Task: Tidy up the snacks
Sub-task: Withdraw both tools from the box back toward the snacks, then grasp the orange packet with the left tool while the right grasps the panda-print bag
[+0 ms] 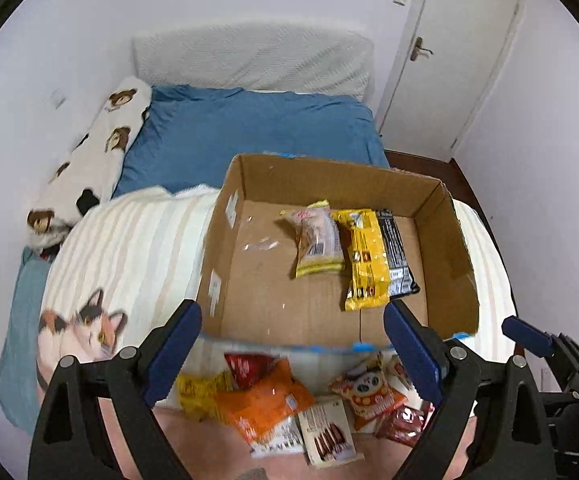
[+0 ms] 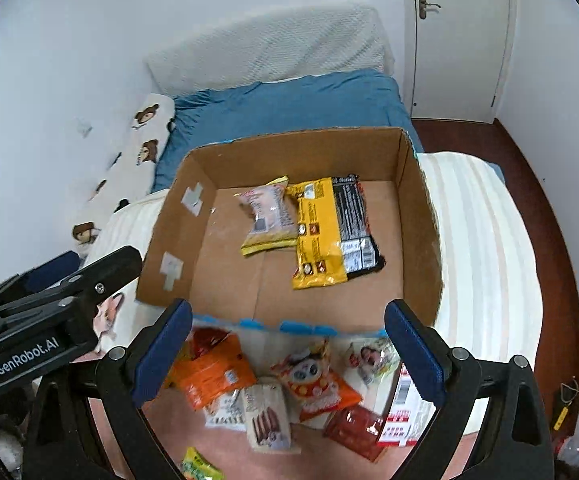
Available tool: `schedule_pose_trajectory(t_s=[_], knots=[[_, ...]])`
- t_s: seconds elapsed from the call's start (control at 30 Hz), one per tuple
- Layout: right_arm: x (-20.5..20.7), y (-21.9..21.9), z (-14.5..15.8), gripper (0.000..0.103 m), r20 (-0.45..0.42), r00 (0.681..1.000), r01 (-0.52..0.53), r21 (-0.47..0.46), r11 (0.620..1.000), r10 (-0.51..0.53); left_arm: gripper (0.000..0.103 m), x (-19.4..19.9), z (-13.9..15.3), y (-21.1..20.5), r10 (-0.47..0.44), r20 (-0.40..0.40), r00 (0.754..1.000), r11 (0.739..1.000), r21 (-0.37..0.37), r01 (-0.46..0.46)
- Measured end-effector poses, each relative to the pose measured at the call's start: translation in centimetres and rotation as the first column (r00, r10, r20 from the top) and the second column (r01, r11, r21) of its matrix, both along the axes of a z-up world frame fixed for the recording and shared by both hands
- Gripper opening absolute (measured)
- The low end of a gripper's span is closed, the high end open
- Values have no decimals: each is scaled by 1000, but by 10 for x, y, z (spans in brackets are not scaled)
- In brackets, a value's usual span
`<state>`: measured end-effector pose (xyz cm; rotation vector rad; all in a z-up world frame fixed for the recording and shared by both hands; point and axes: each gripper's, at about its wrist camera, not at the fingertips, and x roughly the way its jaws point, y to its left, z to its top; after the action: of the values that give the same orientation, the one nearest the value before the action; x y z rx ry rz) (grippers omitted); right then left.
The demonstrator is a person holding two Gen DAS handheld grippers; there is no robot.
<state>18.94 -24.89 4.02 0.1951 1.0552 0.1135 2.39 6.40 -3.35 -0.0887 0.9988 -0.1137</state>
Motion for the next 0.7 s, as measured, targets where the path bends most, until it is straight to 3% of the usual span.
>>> schedule_pose_trajectory(t_s=[0.17,0.33,0.4,0.47,0.57,0.6,0.7], knots=[[-26,-17,-35,99,-92,996,13,89,996,-5,93,-32,-23,14,69,-49,996,998,17,-68],[-33,-26,-96,99,-234,972,47,117,992,-18,93,-38,-85,33,100,-187,977,995,34,-95],[-30,-21,-118,99,-274,962,25,99,995,3,93,-36,-111,30,56,-229,972,997,72,-41],[-26,-14,-137,99,-301,953,-8,71,997,29,93,-31,-139,22,-28,-266,964,983,165,75],[-18,1,-166,95,-340,937,-83,-4,997,76,93,-23,-180,5,-175,-343,923,921,274,277],[-16,4,-171,95,-349,933,-103,-21,994,90,93,-20,-192,-2,-232,-365,902,885,306,352],[-6,14,-190,95,-382,917,-152,-68,986,115,93,-15,-214,-17,-352,-416,838,810,313,496]])
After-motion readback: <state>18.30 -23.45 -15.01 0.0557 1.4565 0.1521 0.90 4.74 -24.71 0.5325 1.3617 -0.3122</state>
